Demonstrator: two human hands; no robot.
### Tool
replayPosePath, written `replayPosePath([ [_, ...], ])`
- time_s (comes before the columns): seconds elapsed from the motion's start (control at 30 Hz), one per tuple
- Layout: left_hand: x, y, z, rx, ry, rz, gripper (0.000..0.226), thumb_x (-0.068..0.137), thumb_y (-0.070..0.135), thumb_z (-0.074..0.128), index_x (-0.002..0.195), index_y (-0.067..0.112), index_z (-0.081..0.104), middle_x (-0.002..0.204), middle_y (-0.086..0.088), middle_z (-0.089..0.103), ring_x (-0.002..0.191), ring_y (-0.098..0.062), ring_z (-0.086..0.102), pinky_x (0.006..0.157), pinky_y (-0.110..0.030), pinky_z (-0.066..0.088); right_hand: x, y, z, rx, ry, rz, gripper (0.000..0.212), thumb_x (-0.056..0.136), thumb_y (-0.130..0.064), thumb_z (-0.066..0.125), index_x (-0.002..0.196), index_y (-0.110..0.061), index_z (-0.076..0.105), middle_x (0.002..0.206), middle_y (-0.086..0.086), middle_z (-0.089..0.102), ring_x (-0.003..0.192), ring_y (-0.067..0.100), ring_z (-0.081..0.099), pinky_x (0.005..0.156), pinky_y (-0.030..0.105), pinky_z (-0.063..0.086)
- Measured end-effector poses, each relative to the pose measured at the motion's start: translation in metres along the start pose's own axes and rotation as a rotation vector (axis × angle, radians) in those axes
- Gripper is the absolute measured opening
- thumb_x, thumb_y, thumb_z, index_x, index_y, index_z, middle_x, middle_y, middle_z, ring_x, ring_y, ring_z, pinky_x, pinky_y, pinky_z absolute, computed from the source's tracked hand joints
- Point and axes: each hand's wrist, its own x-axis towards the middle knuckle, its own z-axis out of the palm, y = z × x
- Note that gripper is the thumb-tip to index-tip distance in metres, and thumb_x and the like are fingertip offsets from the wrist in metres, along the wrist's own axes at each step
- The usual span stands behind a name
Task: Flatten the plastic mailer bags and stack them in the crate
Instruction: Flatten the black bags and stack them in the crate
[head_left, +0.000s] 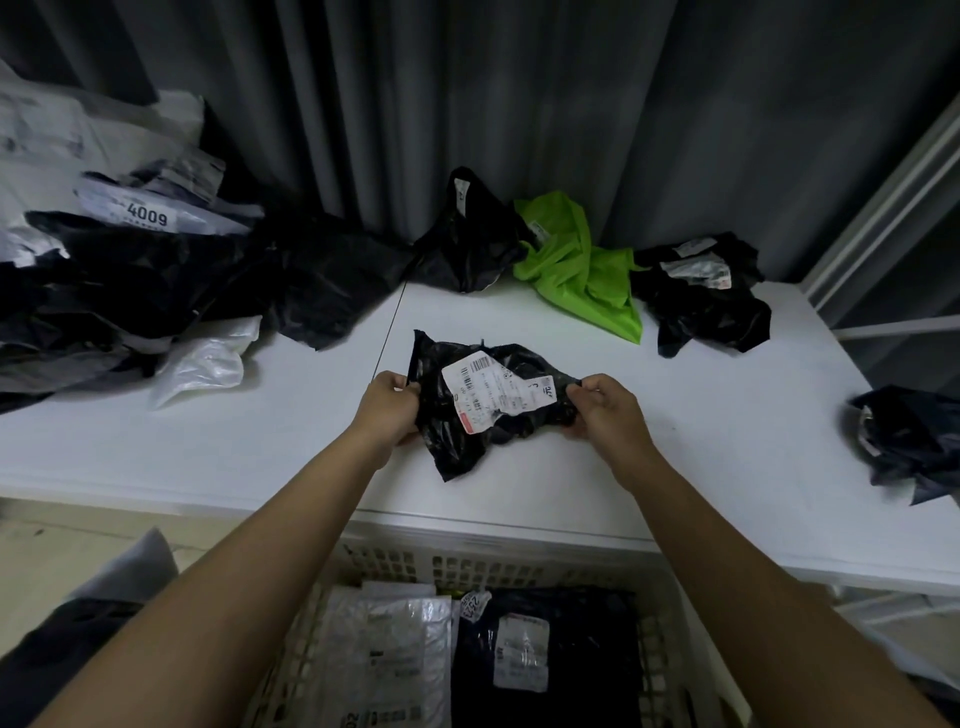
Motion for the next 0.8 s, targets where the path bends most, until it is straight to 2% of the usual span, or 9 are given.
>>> replayPosePath([
  [0.13,0.004,-0.003,-0.005,0.013,0.036,-0.013,0.009,0.1,0.018,0.042,0.091,0.015,0.042,0.075,-0.005,0.053,0.06,-0.018,0.051,0.055,-0.027,0.044,0.002,-0.001,-0.004,-0.067,0.063,0.017,0.02,0.092,-0.01,0.054,0.073,-0.01,0.051,0.064,0.004,0.057,0.054,0.017,0.055,0.052,0.027,0.051],
  [0.23,0.009,-0.008,-0.008,0.043,0.057,-0.009,0.01,0.099,0.019,0.044,0.09,0.015,0.043,0.077,-0.007,0.054,0.061,-0.02,0.05,0.057,-0.028,0.044,0.002,0.001,-0.007,-0.159,0.095,0.058,0.016,0.088,-0.016,0.054,0.075,-0.007,0.053,0.067,0.007,0.055,0.054,0.019,0.051,0.05,0.026,0.045],
  [0.33,0.014,-0.013,-0.012,0.1,0.1,0.024,0.009,0.099,0.019,0.046,0.091,0.015,0.044,0.075,-0.006,0.051,0.059,-0.018,0.045,0.055,-0.028,0.038,0.002,0.002,-0.01,-0.233,0.121,0.086,0.026,0.086,-0.024,0.056,0.065,-0.01,0.048,0.057,0.005,0.052,0.051,0.018,0.048,0.052,0.026,0.037],
  [0.4,0.016,-0.015,-0.014,0.139,0.126,0.036,0.008,0.099,0.018,0.046,0.093,0.013,0.046,0.076,-0.005,0.05,0.059,-0.018,0.044,0.052,-0.027,0.037,0.0,0.003,-0.012,-0.287,0.096,0.115,0.03,0.086,-0.025,0.055,0.061,-0.011,0.047,0.051,0.006,0.055,0.047,0.017,0.05,0.052,0.026,0.037],
  [0.47,0.018,-0.017,-0.015,0.201,0.145,0.051,0.01,0.099,0.019,0.045,0.095,0.01,0.049,0.082,-0.007,0.053,0.065,-0.021,0.049,0.057,-0.028,0.041,-0.002,0.004,-0.014,-0.372,0.026,0.133,0.035,0.086,-0.026,0.055,0.057,-0.011,0.044,0.05,0.008,0.055,0.049,0.02,0.051,0.058,0.027,0.04],
  [0.53,0.018,-0.017,-0.014,0.269,0.157,0.07,0.015,0.1,0.021,0.043,0.098,0.009,0.051,0.09,-0.009,0.055,0.079,-0.025,0.054,0.069,-0.033,0.045,-0.003,0.004,-0.013,-0.463,-0.041,0.152,0.038,0.087,-0.03,0.054,0.056,-0.012,0.041,0.054,0.006,0.053,0.053,0.021,0.049,0.061,0.029,0.04],
  [0.67,0.018,-0.015,-0.014,0.32,0.143,0.119,0.023,0.099,0.027,0.044,0.108,0.008,0.052,0.098,-0.007,0.055,0.092,-0.027,0.055,0.088,-0.041,0.049,-0.005,0.002,-0.011,-0.625,-0.018,0.107,0.031,0.091,-0.039,0.05,0.076,-0.012,0.048,0.073,-0.002,0.053,0.069,0.016,0.05,0.059,0.029,0.033],
  [0.73,0.018,-0.016,-0.015,0.324,0.122,0.152,0.022,0.098,0.026,0.045,0.11,0.009,0.054,0.097,-0.008,0.059,0.093,-0.03,0.059,0.088,-0.044,0.051,-0.003,0.004,-0.009,-0.55,0.006,0.037,0.025,0.092,-0.034,0.052,0.1,-0.01,0.056,0.083,-0.003,0.058,0.085,0.019,0.056,0.07,0.029,0.038],
  [0.8,0.019,-0.018,-0.015,0.329,0.113,0.182,0.017,0.098,0.023,0.045,0.105,0.012,0.056,0.09,-0.008,0.062,0.087,-0.031,0.061,0.082,-0.04,0.052,-0.001,0.007,-0.005,-0.476,-0.007,-0.005,0.034,0.093,-0.028,0.055,0.123,-0.011,0.053,0.088,-0.003,0.059,0.096,0.02,0.056,0.078,0.026,0.038],
])
